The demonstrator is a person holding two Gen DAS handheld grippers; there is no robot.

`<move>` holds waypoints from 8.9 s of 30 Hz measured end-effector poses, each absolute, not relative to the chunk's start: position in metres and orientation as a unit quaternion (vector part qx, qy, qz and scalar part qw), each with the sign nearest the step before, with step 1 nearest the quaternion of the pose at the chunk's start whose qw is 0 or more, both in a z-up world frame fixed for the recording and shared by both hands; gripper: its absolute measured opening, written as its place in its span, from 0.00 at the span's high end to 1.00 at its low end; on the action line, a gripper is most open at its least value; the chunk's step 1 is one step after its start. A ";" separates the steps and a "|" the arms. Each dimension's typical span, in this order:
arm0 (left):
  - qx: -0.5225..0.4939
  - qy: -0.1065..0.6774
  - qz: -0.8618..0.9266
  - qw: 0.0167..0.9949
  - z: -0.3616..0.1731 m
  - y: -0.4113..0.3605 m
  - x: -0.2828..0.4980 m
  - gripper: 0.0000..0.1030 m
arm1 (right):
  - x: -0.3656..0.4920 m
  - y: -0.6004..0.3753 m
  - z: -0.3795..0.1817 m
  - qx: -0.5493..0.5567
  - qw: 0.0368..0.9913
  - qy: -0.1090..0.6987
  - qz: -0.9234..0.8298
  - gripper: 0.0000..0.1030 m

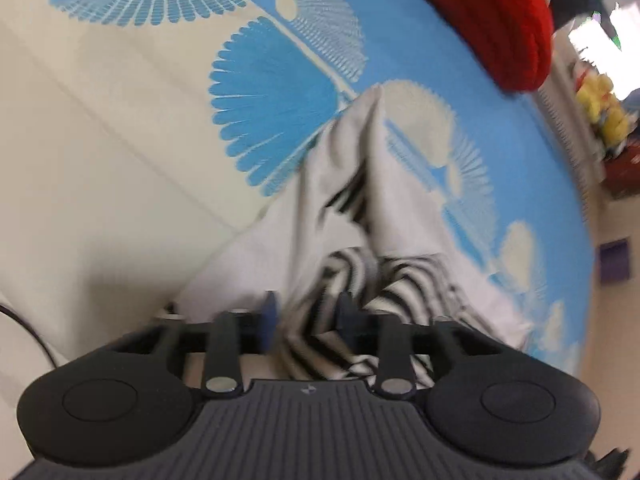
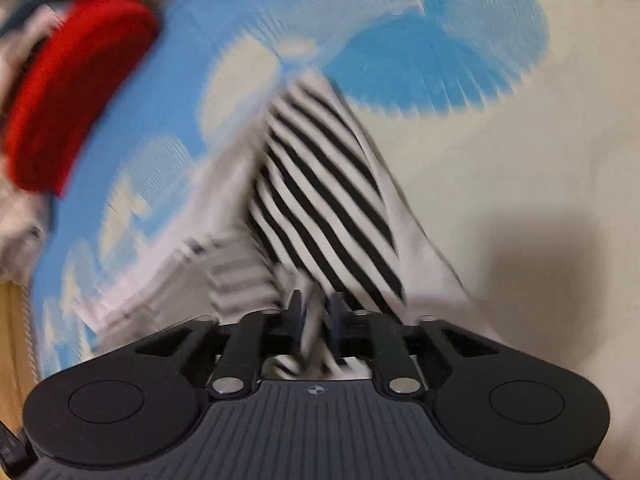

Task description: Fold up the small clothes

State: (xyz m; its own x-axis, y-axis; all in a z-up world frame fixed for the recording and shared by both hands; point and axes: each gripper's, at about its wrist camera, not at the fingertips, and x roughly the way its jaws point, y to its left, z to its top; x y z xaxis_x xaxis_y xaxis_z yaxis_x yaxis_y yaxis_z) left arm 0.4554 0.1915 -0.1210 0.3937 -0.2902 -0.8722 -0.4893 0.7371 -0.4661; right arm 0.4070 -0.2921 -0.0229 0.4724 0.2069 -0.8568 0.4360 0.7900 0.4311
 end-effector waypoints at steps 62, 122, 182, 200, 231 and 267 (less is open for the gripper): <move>-0.293 0.571 0.070 0.764 -0.129 0.171 0.466 0.74 | 0.418 -0.286 -0.068 0.347 0.756 0.538 -0.139 0.90; -0.016 0.404 -0.026 0.914 -0.014 0.101 0.135 0.81 | 0.077 -0.285 0.022 0.123 0.914 0.385 -0.039 0.45; -0.205 0.533 0.049 0.819 -0.120 0.151 0.181 0.73 | 0.115 -0.303 -0.066 0.179 0.833 0.515 -0.096 0.74; -0.167 0.529 0.022 0.832 -0.117 0.141 0.176 0.88 | 0.108 -0.294 -0.064 0.152 0.848 0.504 -0.061 0.86; -0.164 0.423 -0.085 0.887 0.040 0.164 0.087 0.92 | 0.018 -0.310 0.115 0.180 0.925 0.327 0.076 0.91; -0.231 0.474 -0.066 0.848 -0.048 0.223 0.286 0.47 | 0.201 -0.338 0.022 0.073 0.903 0.422 -0.006 0.63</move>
